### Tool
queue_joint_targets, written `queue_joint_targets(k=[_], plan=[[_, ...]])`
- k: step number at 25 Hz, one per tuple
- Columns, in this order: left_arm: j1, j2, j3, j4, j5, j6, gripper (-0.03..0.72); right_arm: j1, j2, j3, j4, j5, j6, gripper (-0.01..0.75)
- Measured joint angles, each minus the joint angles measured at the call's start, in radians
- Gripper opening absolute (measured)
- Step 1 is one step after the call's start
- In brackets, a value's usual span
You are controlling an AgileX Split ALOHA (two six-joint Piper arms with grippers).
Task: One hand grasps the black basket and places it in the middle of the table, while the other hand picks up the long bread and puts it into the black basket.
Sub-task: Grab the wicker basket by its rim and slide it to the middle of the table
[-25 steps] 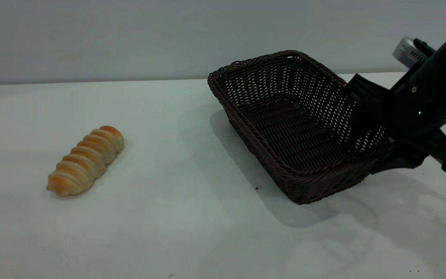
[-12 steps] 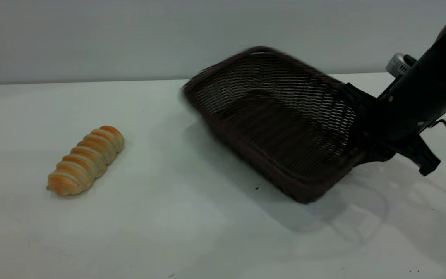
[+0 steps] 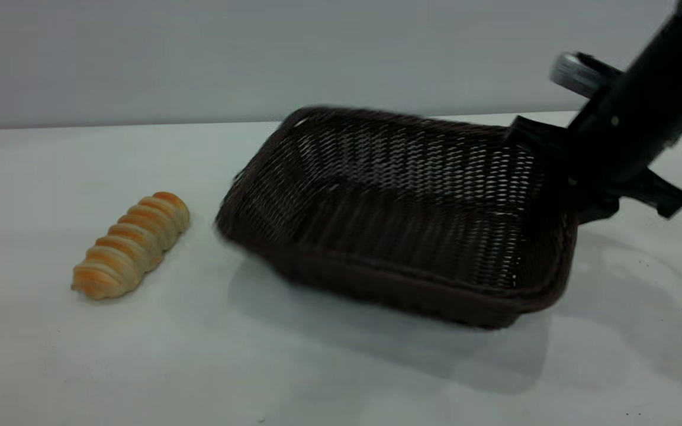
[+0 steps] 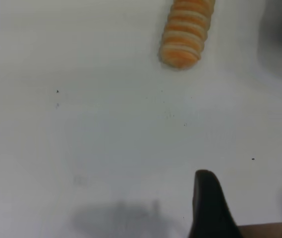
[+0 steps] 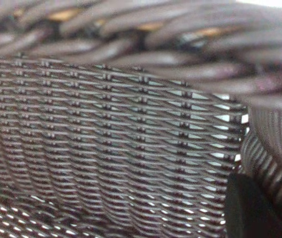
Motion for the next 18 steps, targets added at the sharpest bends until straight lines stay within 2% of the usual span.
queue_joint_targets(k=[3,7,13,18], plan=[[0.0,0.0,0.0,0.0,0.003,0.0,0.452,0.009,0.04,-0.1,-0.043,0.112,-0.042,0.094],[0.0,0.0,0.0,0.0,0.003,0.0,0.452,0.037,0.102,-0.206,-0.049,0.188,-0.09,0.094],[0.0,0.0,0.0,0.0,0.005,0.0,0.452,0.119,0.185,-0.288,-0.045,0.215,-0.105,0.094],[0.0,0.0,0.0,0.0,0.007,0.0,0.452,0.13,0.19,-0.298,-0.042,0.213,-0.104,0.11]])
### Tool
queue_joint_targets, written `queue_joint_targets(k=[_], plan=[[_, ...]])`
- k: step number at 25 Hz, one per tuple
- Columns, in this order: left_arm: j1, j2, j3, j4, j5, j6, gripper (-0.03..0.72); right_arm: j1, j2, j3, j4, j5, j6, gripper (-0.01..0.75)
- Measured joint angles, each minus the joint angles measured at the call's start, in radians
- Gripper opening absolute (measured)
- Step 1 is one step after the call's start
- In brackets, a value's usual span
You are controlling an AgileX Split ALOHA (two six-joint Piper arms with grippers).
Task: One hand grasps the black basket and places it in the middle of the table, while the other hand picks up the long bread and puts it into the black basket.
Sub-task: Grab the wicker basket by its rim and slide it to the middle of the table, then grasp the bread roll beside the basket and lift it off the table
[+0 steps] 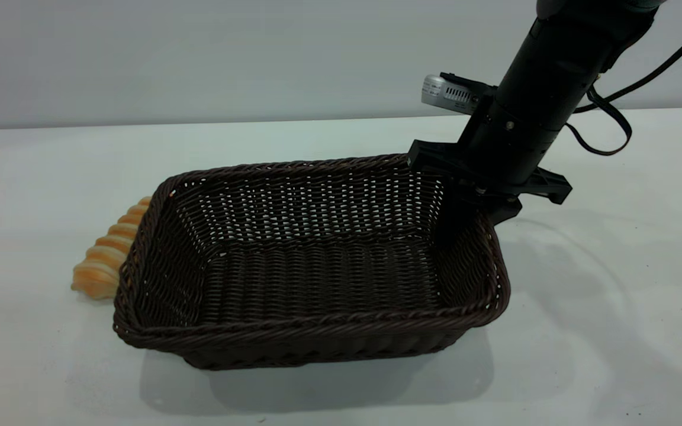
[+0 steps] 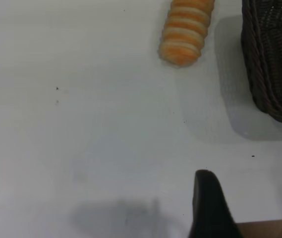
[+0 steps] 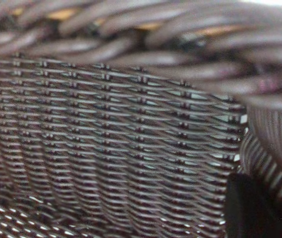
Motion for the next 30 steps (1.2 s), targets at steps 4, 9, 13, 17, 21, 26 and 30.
queue_joint_targets(k=[4,9,13,17,21,26,30], plan=[[0.0,0.0,0.0,0.0,0.0,0.0,0.452,-0.025,0.0,-0.002,0.004,0.007,0.007,0.219],[0.0,0.0,0.0,0.0,0.002,0.0,0.452,-0.072,-0.009,-0.002,0.01,0.07,0.02,0.427],[0.0,0.0,0.0,0.001,0.003,0.0,0.452,-0.109,-0.068,-0.002,0.009,0.14,-0.005,0.518],[0.0,0.0,0.0,0.032,0.003,0.0,0.452,-0.151,-0.173,-0.002,0.0,0.216,-0.06,0.536],[0.0,0.006,0.0,0.015,0.007,-0.008,0.452,-0.178,-0.28,-0.002,-0.107,0.307,-0.11,0.537],[0.0,0.109,-0.001,-0.026,0.01,0.018,0.452,-0.182,-0.405,-0.002,-0.363,0.455,-0.027,0.537],[0.0,0.245,-0.032,-0.029,0.01,0.047,0.452,-0.183,-0.52,-0.002,-0.49,0.49,0.041,0.537]])
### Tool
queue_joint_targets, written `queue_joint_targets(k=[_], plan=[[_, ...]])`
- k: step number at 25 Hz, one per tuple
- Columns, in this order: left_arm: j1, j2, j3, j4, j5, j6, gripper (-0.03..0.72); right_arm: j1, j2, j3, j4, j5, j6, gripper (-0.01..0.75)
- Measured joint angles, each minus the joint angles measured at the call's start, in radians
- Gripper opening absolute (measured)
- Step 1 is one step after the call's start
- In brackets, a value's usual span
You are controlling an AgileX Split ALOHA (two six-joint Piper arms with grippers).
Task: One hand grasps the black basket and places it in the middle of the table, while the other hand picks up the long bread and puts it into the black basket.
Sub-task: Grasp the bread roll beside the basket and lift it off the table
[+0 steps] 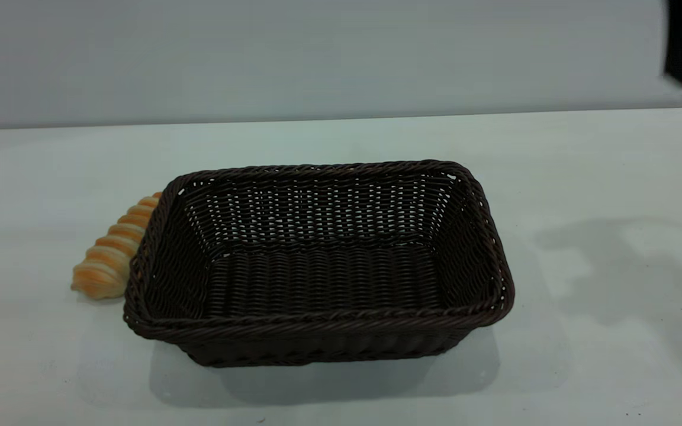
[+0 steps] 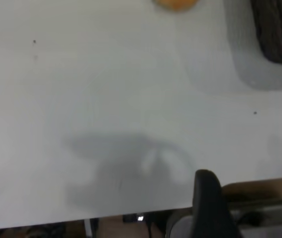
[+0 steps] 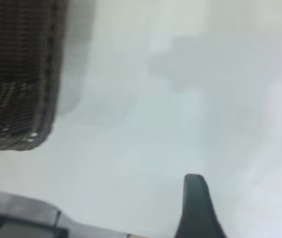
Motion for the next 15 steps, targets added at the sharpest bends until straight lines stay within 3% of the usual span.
queue_joint_targets(k=[7,15], plan=[[0.0,0.271,-0.162,-0.031,-0.053,0.098,0.452,0.034,-0.273,0.156,-0.015,0.012,0.031,0.537],[0.0,0.656,-0.271,-0.073,-0.221,0.358,0.452,0.088,-0.501,0.336,0.002,0.023,0.04,0.537]])
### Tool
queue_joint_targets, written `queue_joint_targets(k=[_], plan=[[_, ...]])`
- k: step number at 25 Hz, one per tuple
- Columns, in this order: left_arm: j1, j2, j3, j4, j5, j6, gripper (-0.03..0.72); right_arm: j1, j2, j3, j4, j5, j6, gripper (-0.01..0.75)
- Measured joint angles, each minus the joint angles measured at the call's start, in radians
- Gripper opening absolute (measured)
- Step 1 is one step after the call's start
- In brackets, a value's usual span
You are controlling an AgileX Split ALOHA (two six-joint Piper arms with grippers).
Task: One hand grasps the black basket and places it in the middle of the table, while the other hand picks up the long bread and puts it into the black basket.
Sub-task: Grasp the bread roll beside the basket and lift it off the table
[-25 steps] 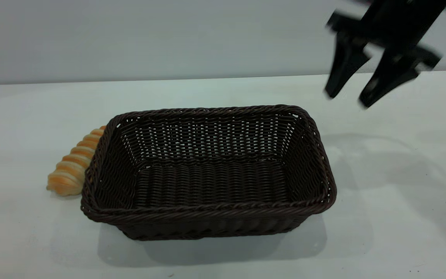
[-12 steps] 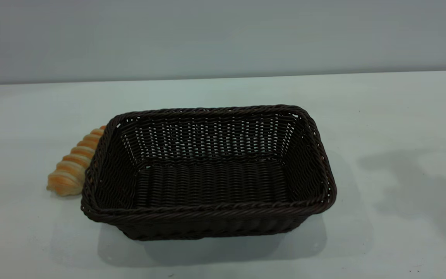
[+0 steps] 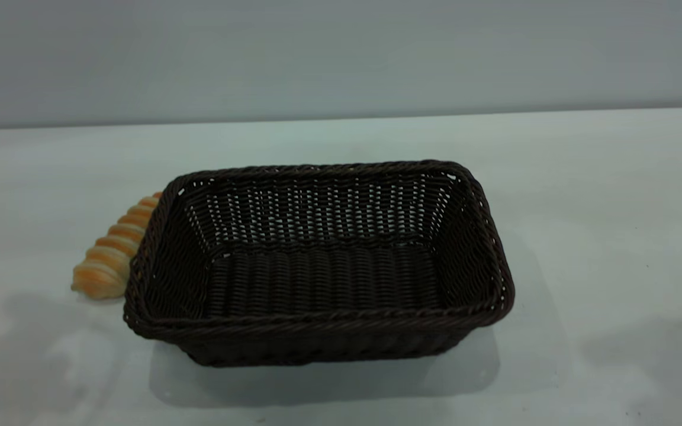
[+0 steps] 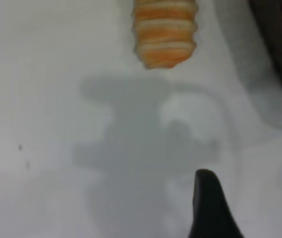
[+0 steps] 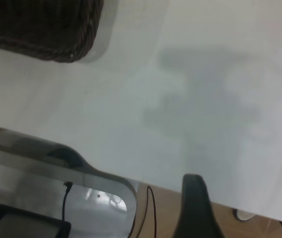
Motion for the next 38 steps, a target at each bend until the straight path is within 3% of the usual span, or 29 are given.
queue_joint_targets(k=[7,15,21,27,31,35,38], plan=[[0.0,0.294,-0.066,-0.06,-0.168,0.342,0.452,0.0,-0.044,0.046,0.001,-0.009,0.001,0.537],[0.0,0.517,-0.171,-0.225,-0.3,0.564,0.452,0.0,-0.044,0.086,0.001,-0.025,0.001,0.538],[0.0,0.636,-0.196,-0.232,-0.432,0.676,0.452,0.0,-0.044,0.087,0.002,-0.031,0.002,0.538],[0.0,0.728,-0.206,-0.245,-0.481,0.707,0.444,0.0,-0.044,0.087,0.002,-0.033,0.002,0.538],[0.0,0.725,-0.207,-0.25,-0.478,0.651,0.321,0.0,-0.044,0.087,0.002,-0.034,0.003,0.538],[0.0,0.674,-0.206,-0.244,-0.469,0.502,0.081,0.0,-0.045,0.087,0.002,-0.035,0.015,0.538],[0.0,0.58,-0.209,-0.241,-0.469,0.41,0.049,0.0,-0.045,0.087,0.002,-0.035,0.021,0.538]])
